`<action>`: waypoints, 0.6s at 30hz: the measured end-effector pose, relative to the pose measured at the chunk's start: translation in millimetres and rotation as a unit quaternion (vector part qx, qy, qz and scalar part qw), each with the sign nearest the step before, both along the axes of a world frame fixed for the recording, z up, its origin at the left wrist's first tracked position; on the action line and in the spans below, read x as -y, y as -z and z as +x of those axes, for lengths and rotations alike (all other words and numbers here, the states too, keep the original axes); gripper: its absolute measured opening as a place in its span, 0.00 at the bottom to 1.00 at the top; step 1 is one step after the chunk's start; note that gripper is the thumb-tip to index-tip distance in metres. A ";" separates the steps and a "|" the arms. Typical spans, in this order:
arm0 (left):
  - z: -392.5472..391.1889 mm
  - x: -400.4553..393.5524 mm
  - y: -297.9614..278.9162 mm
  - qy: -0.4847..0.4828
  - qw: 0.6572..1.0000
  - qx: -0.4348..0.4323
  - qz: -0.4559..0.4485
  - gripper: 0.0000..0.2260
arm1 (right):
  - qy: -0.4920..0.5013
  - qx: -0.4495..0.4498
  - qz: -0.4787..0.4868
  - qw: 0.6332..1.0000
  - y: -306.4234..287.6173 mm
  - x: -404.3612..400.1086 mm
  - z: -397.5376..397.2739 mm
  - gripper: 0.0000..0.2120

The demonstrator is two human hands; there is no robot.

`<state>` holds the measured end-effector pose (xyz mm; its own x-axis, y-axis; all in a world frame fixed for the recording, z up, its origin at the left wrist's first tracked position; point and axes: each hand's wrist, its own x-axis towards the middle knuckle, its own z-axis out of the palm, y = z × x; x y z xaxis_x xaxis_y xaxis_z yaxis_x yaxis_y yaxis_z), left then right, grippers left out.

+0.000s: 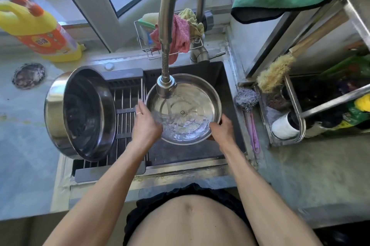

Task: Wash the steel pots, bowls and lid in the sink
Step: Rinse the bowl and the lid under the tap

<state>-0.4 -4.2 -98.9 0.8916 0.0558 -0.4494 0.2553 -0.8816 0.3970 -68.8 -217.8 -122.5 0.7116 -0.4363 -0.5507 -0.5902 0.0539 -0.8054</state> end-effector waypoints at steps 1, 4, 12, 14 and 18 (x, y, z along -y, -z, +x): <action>-0.4 7.2 -4.5 0.079 0.991 0.031 0.101 0.41 | 0.002 -0.003 -0.005 1.000 -0.2 -0.1 -1.6 0.15; 6.4 23.1 3.2 0.250 0.941 0.052 0.224 0.33 | -0.023 0.000 -0.035 0.999 0.0 -8.6 -4.3 0.14; 14.5 67.4 25.4 0.409 0.901 -0.012 0.146 0.32 | -0.004 -0.006 -0.004 1.000 1.8 -34.4 4.9 0.08; 22.0 63.0 25.0 0.362 0.915 -0.011 0.175 0.36 | 0.009 -0.007 -0.004 1.000 7.0 -30.5 3.8 0.09; 24.6 53.3 28.6 0.437 0.880 -0.002 0.183 0.40 | -0.028 -0.022 -0.038 0.999 10.7 -30.1 -0.3 0.10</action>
<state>24.2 -57.6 -127.5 0.6637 -0.5095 -0.5476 -0.5844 -0.8102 0.0455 -69.0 -187.7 -133.2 0.7128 -0.4381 -0.5478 -0.6247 -0.0415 -0.7797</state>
